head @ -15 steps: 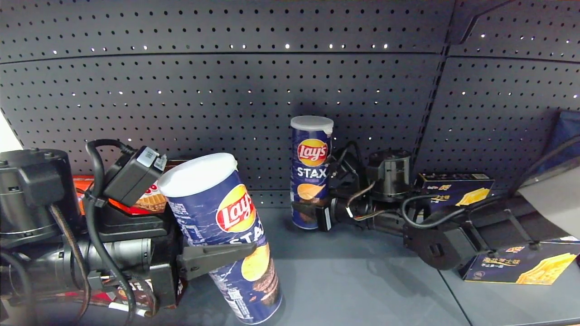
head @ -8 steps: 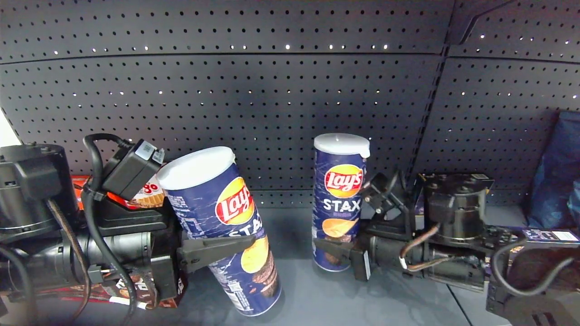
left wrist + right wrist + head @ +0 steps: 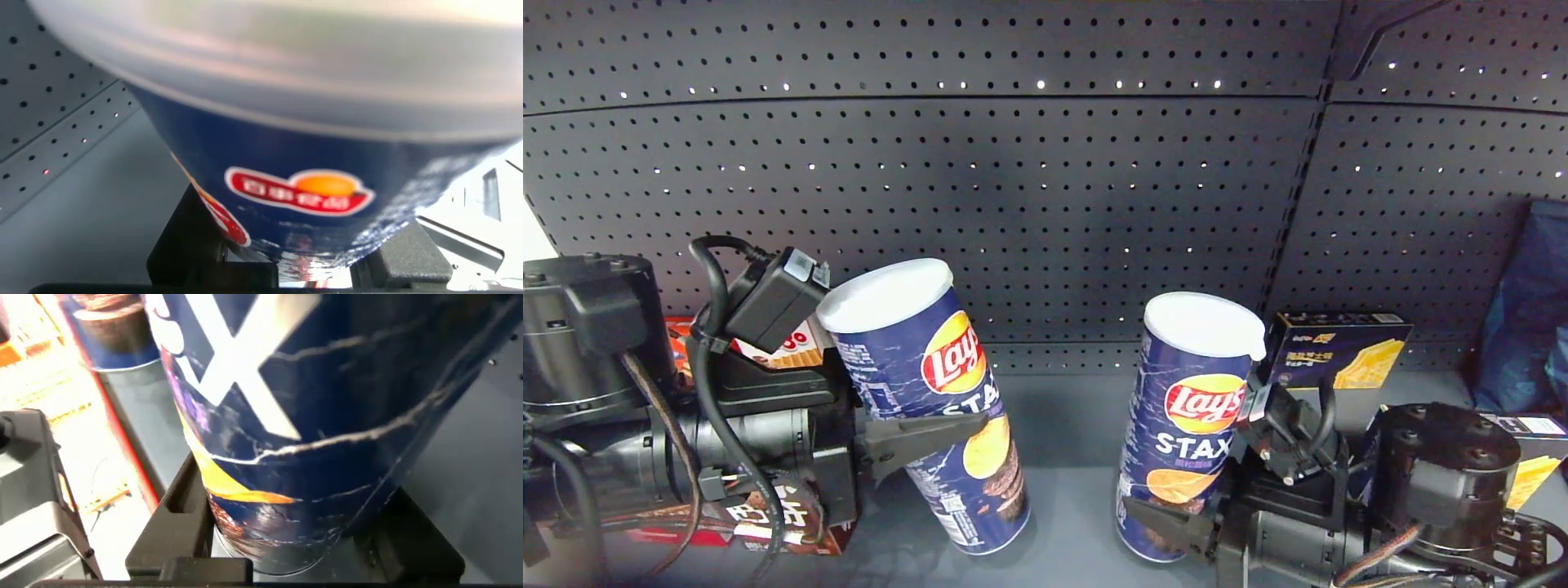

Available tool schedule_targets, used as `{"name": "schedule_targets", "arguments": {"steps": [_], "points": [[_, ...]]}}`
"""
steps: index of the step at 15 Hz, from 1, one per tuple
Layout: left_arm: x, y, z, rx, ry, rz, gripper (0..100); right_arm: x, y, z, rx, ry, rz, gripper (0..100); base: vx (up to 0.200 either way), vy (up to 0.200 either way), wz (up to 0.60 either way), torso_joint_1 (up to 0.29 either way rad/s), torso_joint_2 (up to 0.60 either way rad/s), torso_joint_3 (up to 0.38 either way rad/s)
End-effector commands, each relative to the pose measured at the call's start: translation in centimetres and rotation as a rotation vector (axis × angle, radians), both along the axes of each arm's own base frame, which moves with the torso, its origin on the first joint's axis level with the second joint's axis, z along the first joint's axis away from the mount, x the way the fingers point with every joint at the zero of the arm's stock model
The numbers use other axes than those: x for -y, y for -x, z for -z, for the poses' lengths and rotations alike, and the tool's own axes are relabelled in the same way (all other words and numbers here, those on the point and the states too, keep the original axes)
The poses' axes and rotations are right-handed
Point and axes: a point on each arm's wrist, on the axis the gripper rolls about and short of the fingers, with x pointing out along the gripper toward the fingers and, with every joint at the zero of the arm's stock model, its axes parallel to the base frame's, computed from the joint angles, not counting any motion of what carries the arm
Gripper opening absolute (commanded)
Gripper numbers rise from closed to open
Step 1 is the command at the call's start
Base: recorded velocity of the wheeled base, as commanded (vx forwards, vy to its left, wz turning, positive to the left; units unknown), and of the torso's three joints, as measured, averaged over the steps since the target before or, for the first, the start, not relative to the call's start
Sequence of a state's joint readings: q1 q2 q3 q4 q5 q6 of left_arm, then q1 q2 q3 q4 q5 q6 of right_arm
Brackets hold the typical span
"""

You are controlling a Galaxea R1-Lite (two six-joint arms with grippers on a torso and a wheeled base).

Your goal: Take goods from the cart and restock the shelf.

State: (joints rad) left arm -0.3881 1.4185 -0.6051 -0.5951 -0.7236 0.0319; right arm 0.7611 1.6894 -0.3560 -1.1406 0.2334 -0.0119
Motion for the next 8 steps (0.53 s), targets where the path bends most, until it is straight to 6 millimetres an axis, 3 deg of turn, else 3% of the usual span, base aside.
{"name": "schedule_targets", "arguments": {"steps": [1, 8], "points": [[0.1, 0.0, 0.0, -0.001, 0.0, 0.004, 0, -0.5, 0.0, 1.4, -0.03, 0.029, -0.015, 0, 0.0, 0.0, 0.0, 0.0, 0.0, 0.0], [0.2, 0.1, 0.2, -0.005, -0.003, 0.01, 0, -2.1, -0.6, 2.8, -0.04, 0.047, -0.033, 0, 0.0, 0.0, 0.0, 0.0, 0.0, 0.0]]}}
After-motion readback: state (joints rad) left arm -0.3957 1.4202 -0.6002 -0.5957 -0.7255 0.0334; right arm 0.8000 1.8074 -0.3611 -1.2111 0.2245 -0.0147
